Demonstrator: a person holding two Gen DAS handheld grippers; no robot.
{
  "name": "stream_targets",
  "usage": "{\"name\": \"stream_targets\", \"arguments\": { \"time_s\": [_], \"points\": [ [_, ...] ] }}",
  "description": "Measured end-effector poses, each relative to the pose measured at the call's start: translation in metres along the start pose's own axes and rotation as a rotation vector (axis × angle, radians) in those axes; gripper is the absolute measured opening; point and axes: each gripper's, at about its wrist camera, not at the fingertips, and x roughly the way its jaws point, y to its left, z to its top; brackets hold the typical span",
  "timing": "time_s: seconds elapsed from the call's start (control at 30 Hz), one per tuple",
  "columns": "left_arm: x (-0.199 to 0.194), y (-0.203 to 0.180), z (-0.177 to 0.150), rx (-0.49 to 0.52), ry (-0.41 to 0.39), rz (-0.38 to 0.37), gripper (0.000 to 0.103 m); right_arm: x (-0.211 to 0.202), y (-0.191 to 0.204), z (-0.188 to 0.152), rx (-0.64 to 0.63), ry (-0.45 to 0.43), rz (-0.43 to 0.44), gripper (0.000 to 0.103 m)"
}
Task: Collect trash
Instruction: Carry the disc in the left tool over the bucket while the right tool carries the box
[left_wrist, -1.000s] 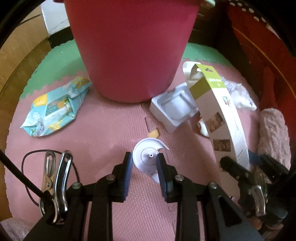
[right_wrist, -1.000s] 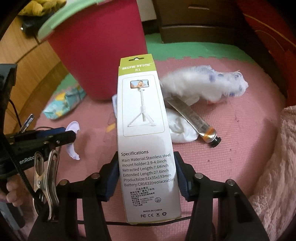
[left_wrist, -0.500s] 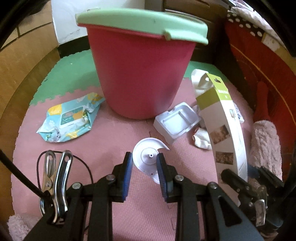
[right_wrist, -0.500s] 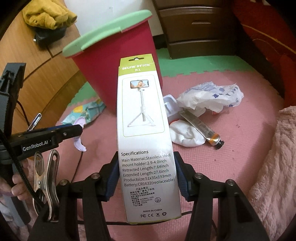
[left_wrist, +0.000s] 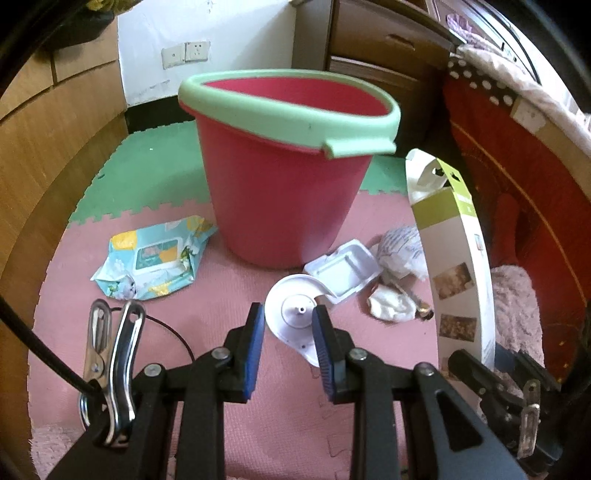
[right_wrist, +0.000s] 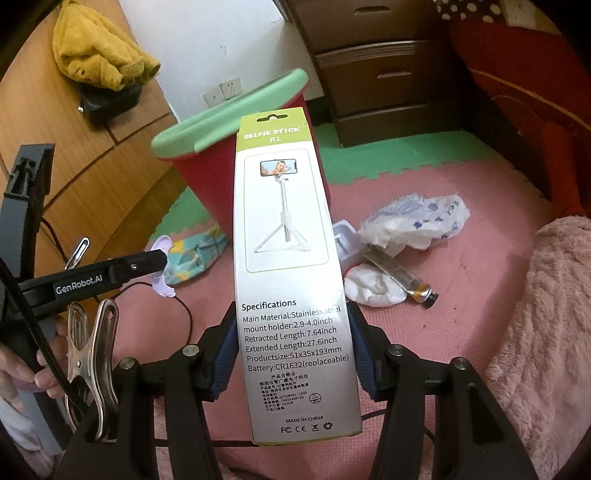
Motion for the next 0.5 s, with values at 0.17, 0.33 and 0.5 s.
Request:
{"name": "stream_targets", "arguments": {
  "time_s": [0.17, 0.33, 0.5],
  "points": [
    [-0.015, -0.005, 0.012, 0.005, -0.031, -0.018, 0.027, -0.019, 0.006, 0.018, 0.010, -0.049, 0.006, 0.055],
    [-0.027, -0.009, 0.024, 0.014, -0.060, -0.025, 0.027, -0.028, 0.013, 0.035, 0.023, -0.074, 0.028, 0.055],
    [-0.034, -0.009, 0.038, 0.020, -0.087, -0.023, 0.027, -0.035, 0.022, 0.049, 0.010, -0.101, 0.042, 0.055]
  ]
}}
